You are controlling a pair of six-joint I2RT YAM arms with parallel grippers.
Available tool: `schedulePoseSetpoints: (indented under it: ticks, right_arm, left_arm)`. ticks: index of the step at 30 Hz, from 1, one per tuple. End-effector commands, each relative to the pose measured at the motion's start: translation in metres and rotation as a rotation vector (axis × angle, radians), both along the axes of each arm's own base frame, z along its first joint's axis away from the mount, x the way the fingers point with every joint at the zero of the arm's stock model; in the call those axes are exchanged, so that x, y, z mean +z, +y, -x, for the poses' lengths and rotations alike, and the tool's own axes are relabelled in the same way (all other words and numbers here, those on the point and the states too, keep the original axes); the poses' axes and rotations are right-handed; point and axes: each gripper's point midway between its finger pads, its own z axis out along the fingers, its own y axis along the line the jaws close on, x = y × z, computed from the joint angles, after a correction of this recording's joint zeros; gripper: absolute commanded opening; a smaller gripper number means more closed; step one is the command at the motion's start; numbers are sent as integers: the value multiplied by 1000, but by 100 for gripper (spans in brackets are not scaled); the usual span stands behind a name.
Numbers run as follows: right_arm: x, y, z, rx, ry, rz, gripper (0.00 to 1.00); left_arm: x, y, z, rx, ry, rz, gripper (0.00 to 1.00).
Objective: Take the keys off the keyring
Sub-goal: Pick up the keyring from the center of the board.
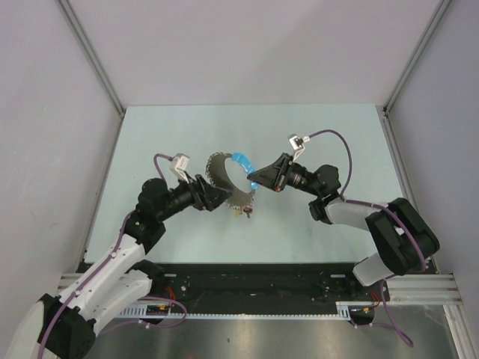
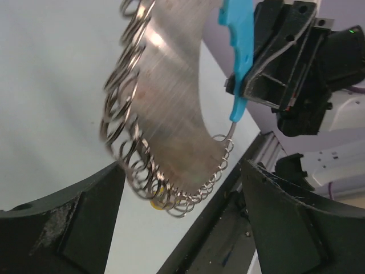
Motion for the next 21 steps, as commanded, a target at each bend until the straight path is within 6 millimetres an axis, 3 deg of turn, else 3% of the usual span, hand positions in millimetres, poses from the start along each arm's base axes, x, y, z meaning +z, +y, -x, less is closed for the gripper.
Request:
schedulePoseSetpoints:
  ticks: [1, 14, 17, 21]
  right_arm:
    - [24, -5, 29, 43, -243, 33, 0]
    - [79, -4, 58, 24, -259, -154, 0]
    - [92, -5, 63, 22, -258, -233, 0]
    - [97, -5, 63, 12, -253, -274, 0]
  left_arm:
    - [37, -20, 30, -212, -157, 112, 86]
    - [70, -45, 66, -387, -318, 232, 84]
    - [79, -47, 69, -388, -343, 264, 75]
    - [80, -48, 68, -373, -339, 270, 55]
